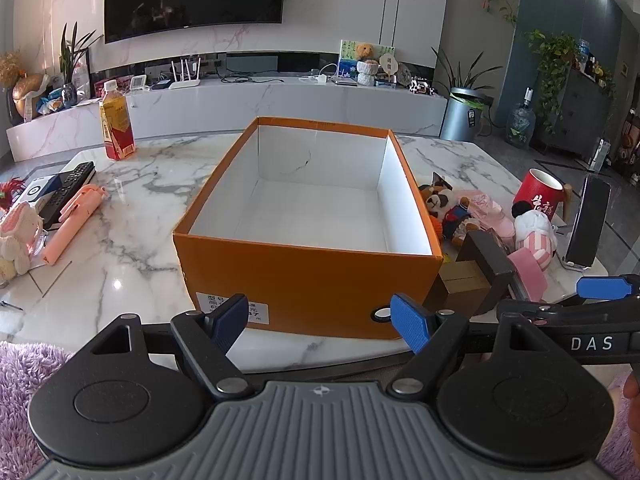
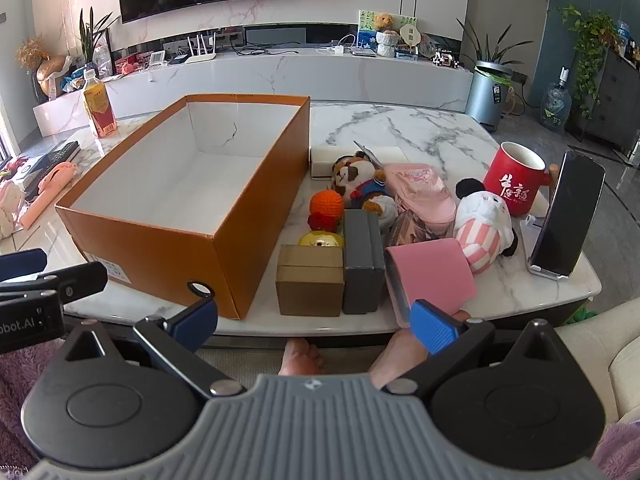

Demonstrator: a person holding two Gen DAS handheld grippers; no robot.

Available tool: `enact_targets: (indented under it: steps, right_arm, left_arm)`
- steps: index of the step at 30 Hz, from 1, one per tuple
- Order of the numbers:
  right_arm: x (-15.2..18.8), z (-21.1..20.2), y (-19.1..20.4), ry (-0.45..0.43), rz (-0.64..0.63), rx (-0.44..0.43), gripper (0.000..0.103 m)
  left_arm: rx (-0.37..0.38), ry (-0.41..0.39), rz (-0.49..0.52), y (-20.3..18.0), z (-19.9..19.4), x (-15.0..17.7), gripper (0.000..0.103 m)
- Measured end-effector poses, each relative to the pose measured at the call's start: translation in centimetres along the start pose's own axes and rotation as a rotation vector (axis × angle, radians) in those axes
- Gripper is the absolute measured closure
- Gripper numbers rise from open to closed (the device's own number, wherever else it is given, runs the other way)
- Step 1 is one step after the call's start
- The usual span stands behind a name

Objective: Organize objects
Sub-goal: 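Grasp the pink notebook with the left tool while the right tool grasps the dark gray box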

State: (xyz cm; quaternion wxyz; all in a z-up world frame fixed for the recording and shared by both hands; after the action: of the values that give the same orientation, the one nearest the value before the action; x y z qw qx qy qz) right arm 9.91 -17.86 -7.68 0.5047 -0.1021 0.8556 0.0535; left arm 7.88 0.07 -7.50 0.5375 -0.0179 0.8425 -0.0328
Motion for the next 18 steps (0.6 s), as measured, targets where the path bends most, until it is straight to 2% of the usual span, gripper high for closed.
enact_targets:
  steps: [11,18]
  right_arm:
    - [0.3,0.2,-0.1,0.011,0.008,-0.005,0.001]
    - [0.7,0.7,-0.8,0.034,0.037,-0.016,0.001]
  left_arm:
    - [0.014,0.01,0.016,-0.6,0.3,0.4,0.011]
    - [0.065,0.017,0.033,-1.9,0.7,0.4,0.012]
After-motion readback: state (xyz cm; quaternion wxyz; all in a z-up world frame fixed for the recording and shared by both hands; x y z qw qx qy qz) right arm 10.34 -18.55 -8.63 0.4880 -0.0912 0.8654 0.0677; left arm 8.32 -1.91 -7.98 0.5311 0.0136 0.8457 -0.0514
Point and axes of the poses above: each gripper's, at about its wrist camera, not at the fingertips, and z roughly the way its jaws point, y to its left, x to its underside, the point moved 10 cm from there along z, roughly the way its jaws point, and after that the axes turned 15 degrees about -y, right-handed, at the moved point
